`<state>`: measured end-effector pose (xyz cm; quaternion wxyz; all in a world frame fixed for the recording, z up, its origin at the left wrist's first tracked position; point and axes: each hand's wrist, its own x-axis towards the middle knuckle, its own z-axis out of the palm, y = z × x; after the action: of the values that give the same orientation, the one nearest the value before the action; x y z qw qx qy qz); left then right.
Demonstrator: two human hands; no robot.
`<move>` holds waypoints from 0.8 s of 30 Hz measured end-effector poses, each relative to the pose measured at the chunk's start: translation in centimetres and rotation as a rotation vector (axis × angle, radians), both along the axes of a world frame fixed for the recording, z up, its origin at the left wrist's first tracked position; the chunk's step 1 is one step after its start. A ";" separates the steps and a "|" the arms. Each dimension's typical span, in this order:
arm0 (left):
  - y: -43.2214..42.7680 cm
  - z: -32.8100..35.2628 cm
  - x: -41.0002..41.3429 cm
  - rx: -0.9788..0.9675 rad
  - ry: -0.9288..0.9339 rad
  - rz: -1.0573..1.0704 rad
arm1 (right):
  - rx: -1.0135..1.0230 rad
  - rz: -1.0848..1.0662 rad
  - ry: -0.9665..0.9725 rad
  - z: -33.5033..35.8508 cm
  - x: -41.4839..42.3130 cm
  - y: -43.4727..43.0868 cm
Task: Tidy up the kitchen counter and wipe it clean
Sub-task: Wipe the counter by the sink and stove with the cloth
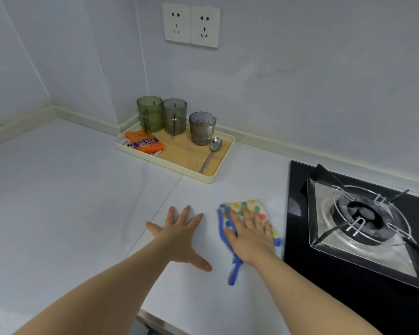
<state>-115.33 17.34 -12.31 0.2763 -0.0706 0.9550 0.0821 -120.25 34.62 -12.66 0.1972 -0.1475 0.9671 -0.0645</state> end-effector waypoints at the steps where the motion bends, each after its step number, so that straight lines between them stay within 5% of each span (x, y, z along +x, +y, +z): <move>1: -0.4 -0.1 0.2 0.013 0.030 -0.005 | 0.004 -0.058 0.007 0.1 -0.7 0.4; 5: -1.2 0.1 1.2 0.037 0.070 -0.019 | 0.036 -0.150 0.017 0.0 -0.9 -1.0; 13: -2.6 1.4 1.8 0.057 0.061 -0.046 | 0.014 0.232 0.023 0.0 2.0 -4.6; 19: -2.7 1.3 1.7 0.065 0.037 -0.046 | 0.064 -0.058 0.038 0.1 0.0 -0.7; 24: -0.2 1.7 -0.9 0.045 -0.020 -0.023 | 0.020 0.104 0.042 -0.3 2.6 -1.8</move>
<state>-116.23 17.18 -10.61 0.2882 -0.0540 0.9508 0.0996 -117.69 32.84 -12.96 0.1813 -0.1971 0.9626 -0.0415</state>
